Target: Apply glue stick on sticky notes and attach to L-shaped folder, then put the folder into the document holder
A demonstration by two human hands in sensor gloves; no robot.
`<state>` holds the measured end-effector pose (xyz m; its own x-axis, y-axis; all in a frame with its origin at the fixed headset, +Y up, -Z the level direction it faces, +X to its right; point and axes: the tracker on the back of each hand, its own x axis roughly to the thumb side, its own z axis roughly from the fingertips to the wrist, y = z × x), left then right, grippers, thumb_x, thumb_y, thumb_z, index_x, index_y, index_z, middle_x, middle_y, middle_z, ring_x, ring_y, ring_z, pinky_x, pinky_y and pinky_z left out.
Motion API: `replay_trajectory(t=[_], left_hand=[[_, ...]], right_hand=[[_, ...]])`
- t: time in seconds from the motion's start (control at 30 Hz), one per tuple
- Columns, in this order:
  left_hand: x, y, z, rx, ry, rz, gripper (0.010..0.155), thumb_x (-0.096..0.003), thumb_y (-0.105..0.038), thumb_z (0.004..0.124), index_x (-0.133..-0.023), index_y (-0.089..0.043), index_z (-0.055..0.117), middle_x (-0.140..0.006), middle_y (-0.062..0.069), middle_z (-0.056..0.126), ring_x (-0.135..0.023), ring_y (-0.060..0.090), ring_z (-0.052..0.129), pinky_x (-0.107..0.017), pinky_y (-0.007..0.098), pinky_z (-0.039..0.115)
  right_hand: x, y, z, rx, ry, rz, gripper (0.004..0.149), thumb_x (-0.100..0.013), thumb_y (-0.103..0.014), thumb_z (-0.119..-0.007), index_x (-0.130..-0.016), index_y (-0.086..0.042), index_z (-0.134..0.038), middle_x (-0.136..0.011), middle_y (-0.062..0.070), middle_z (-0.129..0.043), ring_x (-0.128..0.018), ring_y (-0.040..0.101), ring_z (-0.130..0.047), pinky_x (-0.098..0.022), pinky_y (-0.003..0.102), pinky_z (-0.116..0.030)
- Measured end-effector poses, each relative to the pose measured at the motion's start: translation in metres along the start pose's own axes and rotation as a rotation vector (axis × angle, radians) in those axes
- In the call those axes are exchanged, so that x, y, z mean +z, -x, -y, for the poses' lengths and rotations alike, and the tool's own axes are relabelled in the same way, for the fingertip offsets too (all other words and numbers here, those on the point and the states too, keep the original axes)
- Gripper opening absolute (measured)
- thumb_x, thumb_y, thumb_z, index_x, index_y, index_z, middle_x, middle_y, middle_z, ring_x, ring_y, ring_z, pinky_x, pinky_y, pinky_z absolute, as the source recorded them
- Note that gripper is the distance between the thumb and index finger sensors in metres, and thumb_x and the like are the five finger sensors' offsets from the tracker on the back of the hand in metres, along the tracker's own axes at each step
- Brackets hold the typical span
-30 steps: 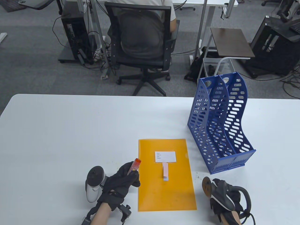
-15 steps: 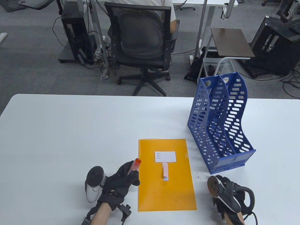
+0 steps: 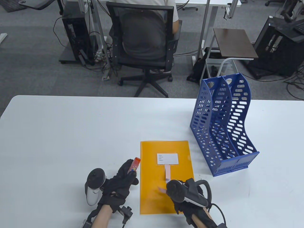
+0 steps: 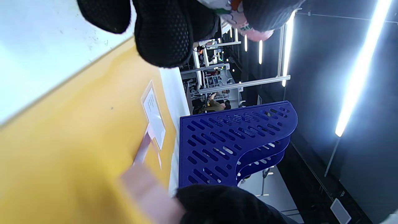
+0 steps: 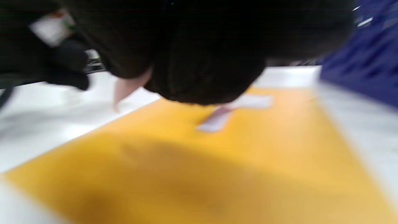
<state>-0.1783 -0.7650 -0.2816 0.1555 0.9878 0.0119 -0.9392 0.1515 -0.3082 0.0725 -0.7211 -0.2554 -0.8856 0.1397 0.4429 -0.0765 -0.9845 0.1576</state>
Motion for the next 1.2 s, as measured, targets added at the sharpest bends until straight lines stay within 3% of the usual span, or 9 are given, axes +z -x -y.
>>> replay_trajectory(t=[0.13, 0.33, 0.53, 0.63, 0.87, 1.2], left_hand=[[0.000, 0.001, -0.003, -0.045, -0.028, 0.000, 0.061, -0.0546, -0.045, 0.074, -0.107, -0.038, 0.043, -0.092, 0.005, 0.081, -0.066, 0.028, 0.093, -0.066, 0.060, 0.067], [-0.002, -0.012, -0.001, -0.229, -0.043, 0.046, 0.055, -0.0498, -0.046, 0.086, -0.098, -0.032, 0.066, -0.077, 0.009, 0.092, -0.054, 0.027, 0.098, -0.062, 0.060, 0.071], [-0.003, -0.043, 0.024, -0.614, -0.018, 0.124, 0.047, -0.0453, -0.052, 0.092, -0.086, -0.027, 0.087, -0.055, 0.010, 0.096, -0.038, 0.024, 0.095, -0.060, 0.058, 0.074], [-0.004, -0.060, 0.050, -0.886, 0.006, 0.148, 0.043, -0.0466, -0.055, 0.089, -0.078, -0.026, 0.093, -0.045, 0.007, 0.097, -0.031, 0.023, 0.094, -0.057, 0.056, 0.077], [-0.015, -0.064, 0.094, -1.169, 0.110, 0.095, 0.044, -0.0439, -0.055, 0.093, -0.076, -0.025, 0.091, -0.045, 0.006, 0.095, -0.035, 0.023, 0.093, -0.059, 0.055, 0.076], [-0.026, -0.056, 0.115, -1.288, 0.154, 0.038, 0.044, -0.0433, -0.056, 0.093, -0.076, -0.026, 0.090, -0.046, 0.006, 0.094, -0.035, 0.023, 0.093, -0.059, 0.056, 0.076]], right_hand=[[-0.015, -0.004, -0.016, -0.107, -0.118, 0.049, 0.038, -0.046, -0.041, -0.086, -0.077, -0.020, -0.094, -0.063, 0.009, -0.098, -0.030, 0.020, -0.102, -0.022, 0.037, -0.087], [-0.021, 0.031, -0.031, -0.270, -0.147, -0.152, 0.040, -0.048, -0.039, -0.089, -0.070, -0.007, -0.097, -0.044, 0.009, -0.104, -0.017, 0.017, -0.105, -0.011, 0.034, -0.089], [-0.019, 0.044, -0.034, -0.221, -0.118, -0.255, 0.040, -0.047, -0.040, -0.091, -0.066, -0.005, -0.097, -0.039, 0.008, -0.105, -0.012, 0.016, -0.104, -0.008, 0.033, -0.088], [-0.019, 0.045, -0.036, -0.204, -0.103, -0.263, 0.040, -0.046, -0.041, -0.093, -0.065, -0.006, -0.098, -0.038, 0.007, -0.105, -0.012, 0.016, -0.104, -0.008, 0.033, -0.088], [-0.020, 0.038, -0.040, -0.143, -0.068, -0.257, 0.041, -0.044, -0.043, -0.095, -0.063, -0.006, -0.097, -0.038, 0.005, -0.104, -0.012, 0.016, -0.103, -0.009, 0.033, -0.087], [-0.019, 0.033, -0.042, -0.091, -0.053, -0.246, 0.041, -0.044, -0.043, -0.095, -0.063, -0.006, -0.097, -0.037, 0.005, -0.103, -0.012, 0.016, -0.102, -0.009, 0.033, -0.087]])
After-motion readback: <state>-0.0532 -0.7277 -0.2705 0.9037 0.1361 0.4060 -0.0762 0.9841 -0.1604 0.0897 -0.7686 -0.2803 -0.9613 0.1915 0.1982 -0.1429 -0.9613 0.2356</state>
